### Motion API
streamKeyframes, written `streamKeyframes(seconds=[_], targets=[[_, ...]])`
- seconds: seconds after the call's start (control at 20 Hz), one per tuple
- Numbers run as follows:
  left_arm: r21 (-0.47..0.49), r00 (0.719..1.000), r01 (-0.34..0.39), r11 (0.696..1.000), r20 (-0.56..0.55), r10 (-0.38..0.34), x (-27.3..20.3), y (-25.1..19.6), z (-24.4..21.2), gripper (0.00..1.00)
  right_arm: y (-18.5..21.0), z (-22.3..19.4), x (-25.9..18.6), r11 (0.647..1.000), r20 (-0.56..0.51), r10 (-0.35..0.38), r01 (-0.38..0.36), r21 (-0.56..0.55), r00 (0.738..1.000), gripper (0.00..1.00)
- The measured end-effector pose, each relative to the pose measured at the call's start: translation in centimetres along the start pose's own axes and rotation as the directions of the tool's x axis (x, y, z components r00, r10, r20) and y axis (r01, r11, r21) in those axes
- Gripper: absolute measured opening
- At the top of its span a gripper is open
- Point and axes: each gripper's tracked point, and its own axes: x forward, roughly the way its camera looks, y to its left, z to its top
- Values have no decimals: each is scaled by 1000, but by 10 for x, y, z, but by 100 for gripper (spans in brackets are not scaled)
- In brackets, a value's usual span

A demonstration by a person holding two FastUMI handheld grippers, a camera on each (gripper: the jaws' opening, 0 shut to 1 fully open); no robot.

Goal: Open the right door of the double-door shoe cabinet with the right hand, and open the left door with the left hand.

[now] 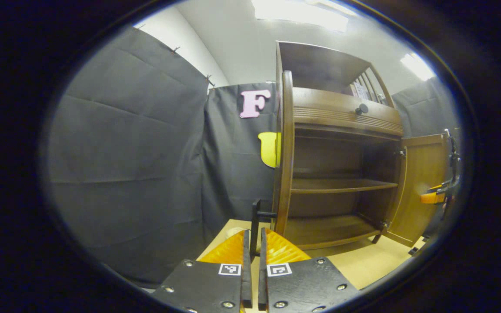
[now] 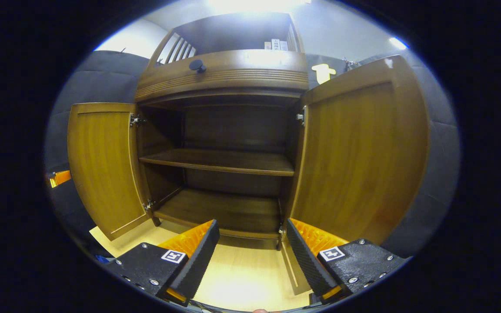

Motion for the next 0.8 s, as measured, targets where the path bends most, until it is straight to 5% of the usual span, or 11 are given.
streamKeyframes(seconds=[0.25,0.3,0.45,0.75,0.8], targets=[[4,997,-47,999,58,47,-6,-8,15,11,-14,8,-34,999,33,15,-16,38,999,95],[-5,997,-26,1000,67,26,-4,-15,18,6,-17,9,-42,999,39,17,-19,39,999,95],[-12,994,58,998,93,-56,0,-50,29,37,-29,15,-65,998,62,15,-18,56,998,96],[-11,998,36,999,54,-35,-5,-63,24,100,-55,42,-118,996,159,-3,-11,85,987,96],[-27,999,25,999,45,-24,-5,-67,22,100,-59,44,-125,996,172,-10,-5,87,985,92]])
